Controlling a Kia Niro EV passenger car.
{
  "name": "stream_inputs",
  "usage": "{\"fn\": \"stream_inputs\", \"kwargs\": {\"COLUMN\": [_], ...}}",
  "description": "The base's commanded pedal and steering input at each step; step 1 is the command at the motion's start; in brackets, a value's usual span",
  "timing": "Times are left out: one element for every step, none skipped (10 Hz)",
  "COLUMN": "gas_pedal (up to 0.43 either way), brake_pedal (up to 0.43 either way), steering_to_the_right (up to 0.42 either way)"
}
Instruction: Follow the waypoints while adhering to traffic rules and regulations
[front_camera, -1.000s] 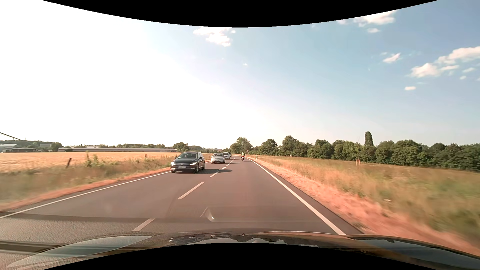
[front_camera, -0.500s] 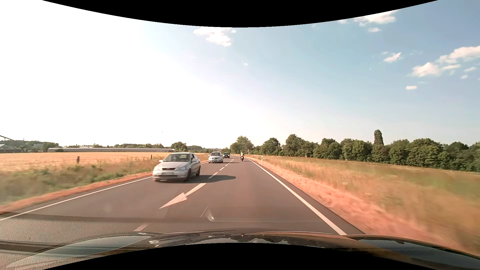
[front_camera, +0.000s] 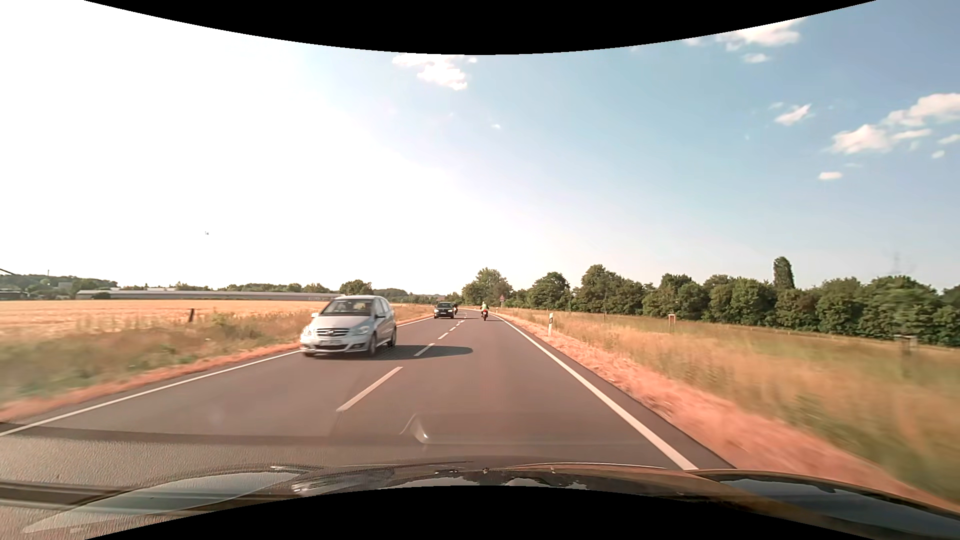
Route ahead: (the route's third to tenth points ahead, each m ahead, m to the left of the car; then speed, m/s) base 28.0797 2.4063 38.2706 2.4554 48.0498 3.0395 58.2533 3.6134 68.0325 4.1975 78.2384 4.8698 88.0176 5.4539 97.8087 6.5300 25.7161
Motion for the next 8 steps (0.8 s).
{"fn": "stream_inputs", "kwargs": {"gas_pedal": [0.287, 0.287, 0.287, 0.287, 0.287, 0.280, 0.268, 0.260], "brake_pedal": [0.000, 0.000, 0.000, 0.000, 0.000, 0.000, 0.000, 0.000], "steering_to_the_right": [-0.003, -0.003, -0.003, -0.004, -0.004, -0.004, -0.005, -0.005]}}
